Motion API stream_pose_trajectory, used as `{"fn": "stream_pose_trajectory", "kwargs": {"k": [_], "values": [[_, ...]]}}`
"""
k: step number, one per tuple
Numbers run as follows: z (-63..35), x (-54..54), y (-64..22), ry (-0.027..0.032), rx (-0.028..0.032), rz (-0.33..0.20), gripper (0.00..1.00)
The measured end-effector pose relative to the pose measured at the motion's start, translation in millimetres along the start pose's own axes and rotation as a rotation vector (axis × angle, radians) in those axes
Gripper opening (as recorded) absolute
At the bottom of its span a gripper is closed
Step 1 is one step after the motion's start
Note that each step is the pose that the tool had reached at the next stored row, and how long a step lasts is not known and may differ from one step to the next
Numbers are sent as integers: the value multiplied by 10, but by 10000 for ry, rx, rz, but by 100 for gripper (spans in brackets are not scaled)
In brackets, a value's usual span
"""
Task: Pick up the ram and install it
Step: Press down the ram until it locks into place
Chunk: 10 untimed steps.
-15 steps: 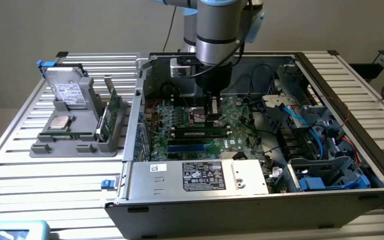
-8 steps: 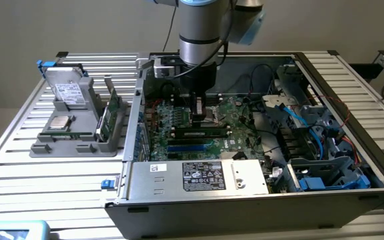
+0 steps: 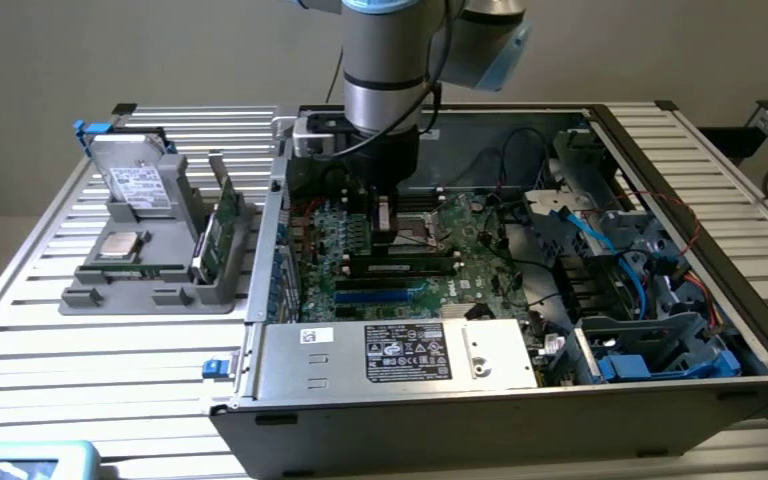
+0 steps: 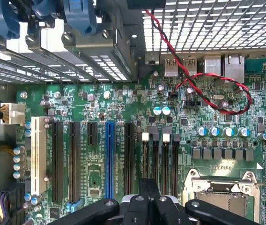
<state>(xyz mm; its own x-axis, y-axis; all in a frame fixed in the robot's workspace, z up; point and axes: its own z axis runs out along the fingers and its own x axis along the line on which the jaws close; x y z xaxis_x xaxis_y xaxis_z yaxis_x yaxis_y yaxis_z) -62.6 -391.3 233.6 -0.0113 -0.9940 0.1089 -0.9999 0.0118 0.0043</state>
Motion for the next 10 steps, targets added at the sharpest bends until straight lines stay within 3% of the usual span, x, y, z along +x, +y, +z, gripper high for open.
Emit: {"fn": "stream_pose_trajectory", "kwargs": {"k": [10], "values": [[18,0,-19,2,5,-62,11]]}}
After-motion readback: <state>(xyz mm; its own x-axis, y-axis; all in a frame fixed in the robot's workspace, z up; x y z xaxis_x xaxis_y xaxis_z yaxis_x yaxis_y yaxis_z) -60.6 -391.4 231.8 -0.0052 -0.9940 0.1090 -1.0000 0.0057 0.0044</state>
